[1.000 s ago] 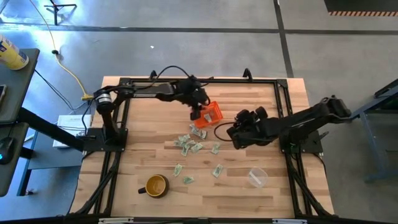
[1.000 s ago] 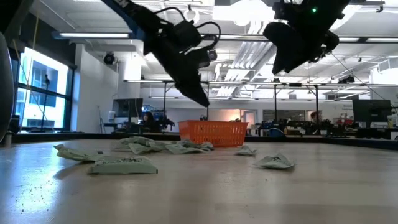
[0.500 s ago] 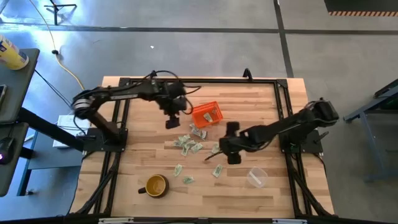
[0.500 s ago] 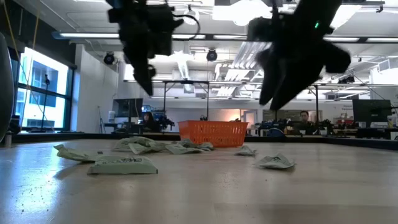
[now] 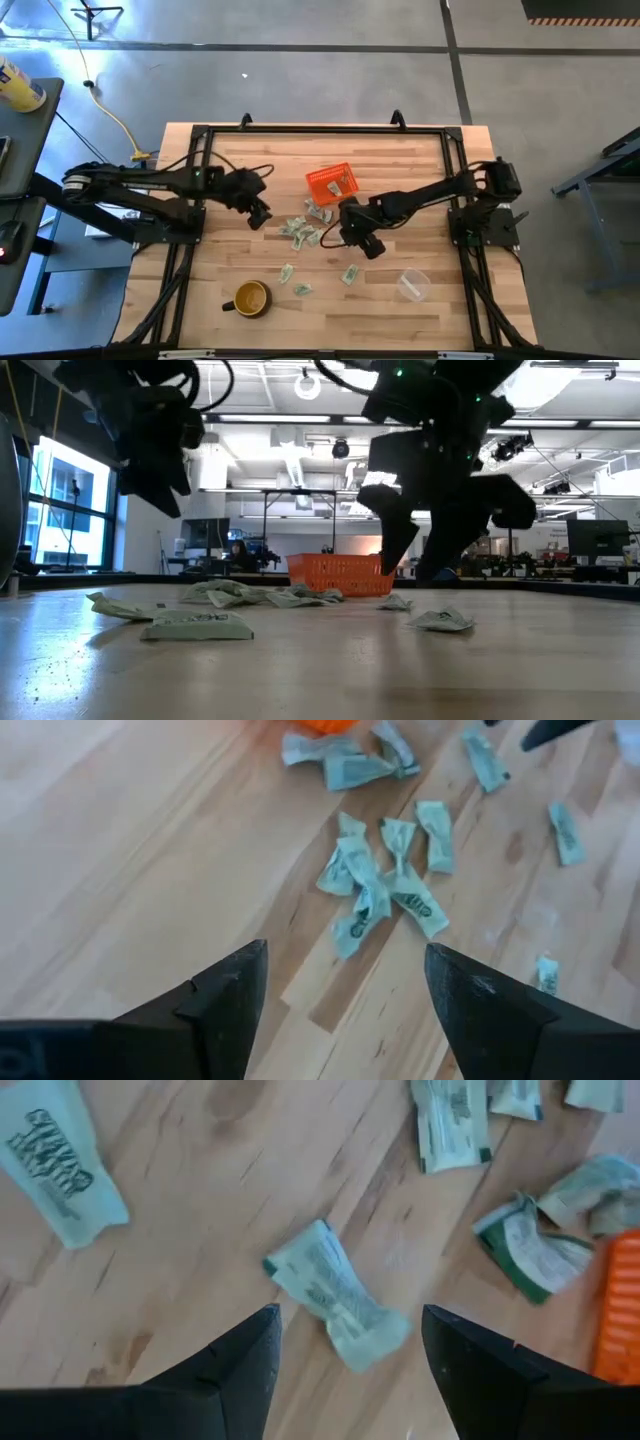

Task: Pick and place items into bin
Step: Put the white stevia packet into the orange bin

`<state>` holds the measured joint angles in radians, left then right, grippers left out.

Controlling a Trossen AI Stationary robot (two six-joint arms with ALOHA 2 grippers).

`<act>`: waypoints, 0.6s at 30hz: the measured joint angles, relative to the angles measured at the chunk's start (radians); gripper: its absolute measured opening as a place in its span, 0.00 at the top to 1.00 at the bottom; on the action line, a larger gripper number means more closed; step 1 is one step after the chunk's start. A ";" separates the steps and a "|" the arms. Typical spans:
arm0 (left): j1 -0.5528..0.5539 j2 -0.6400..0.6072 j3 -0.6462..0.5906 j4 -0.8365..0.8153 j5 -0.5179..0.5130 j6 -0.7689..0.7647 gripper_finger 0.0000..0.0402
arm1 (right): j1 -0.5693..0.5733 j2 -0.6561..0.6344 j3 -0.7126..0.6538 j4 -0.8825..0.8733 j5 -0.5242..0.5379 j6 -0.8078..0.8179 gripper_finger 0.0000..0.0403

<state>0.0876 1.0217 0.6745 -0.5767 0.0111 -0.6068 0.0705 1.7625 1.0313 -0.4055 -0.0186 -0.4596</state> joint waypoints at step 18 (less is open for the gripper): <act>-0.082 -0.010 -0.010 0.000 -0.088 -0.023 0.26 | -0.034 0.105 0.005 -0.021 -0.026 0.364 0.77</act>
<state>0.0055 1.0119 0.6643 -0.5766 -0.0773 -0.6296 0.0364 1.8675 1.0361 -0.4260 -0.0445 -0.0954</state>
